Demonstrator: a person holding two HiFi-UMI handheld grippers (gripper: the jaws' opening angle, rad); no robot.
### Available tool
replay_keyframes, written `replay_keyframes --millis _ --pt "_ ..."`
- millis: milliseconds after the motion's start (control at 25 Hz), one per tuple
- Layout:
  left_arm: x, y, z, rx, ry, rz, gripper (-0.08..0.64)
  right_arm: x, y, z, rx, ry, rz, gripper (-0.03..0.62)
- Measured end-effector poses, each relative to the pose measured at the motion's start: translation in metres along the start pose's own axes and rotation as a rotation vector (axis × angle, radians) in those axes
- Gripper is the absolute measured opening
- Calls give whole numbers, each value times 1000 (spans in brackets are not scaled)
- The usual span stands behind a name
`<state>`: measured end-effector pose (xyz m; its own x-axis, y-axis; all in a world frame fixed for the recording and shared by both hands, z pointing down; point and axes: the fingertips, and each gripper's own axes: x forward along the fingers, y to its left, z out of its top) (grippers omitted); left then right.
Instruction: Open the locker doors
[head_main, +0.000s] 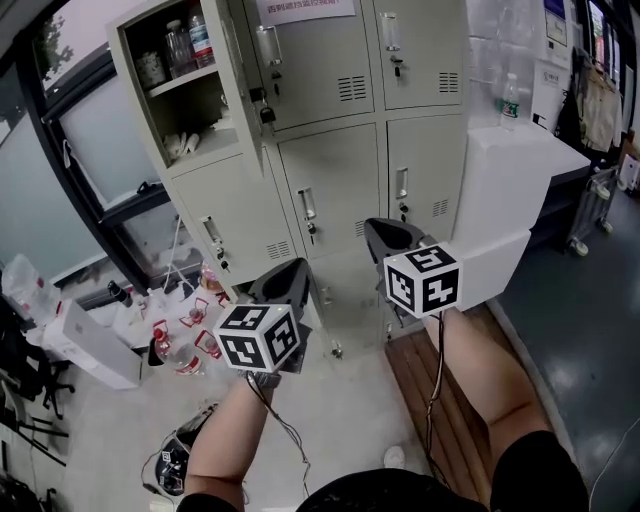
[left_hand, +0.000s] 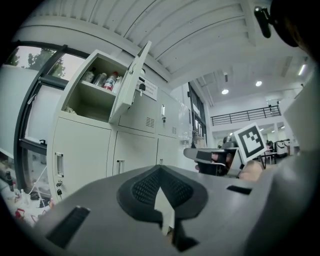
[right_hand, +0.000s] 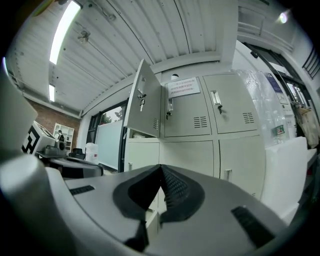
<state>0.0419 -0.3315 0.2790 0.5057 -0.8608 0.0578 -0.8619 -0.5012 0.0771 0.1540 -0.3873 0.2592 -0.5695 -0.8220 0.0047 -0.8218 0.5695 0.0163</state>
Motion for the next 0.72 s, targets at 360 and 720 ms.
replay_keyframes --millis 360,720 --pt "32 9 -28 -37 27 120 -2 32 -21 -30 27 33 113 1" --pt "66 3 -52 -57 46 192 -2 44 -61 -58 49 65 153 2"
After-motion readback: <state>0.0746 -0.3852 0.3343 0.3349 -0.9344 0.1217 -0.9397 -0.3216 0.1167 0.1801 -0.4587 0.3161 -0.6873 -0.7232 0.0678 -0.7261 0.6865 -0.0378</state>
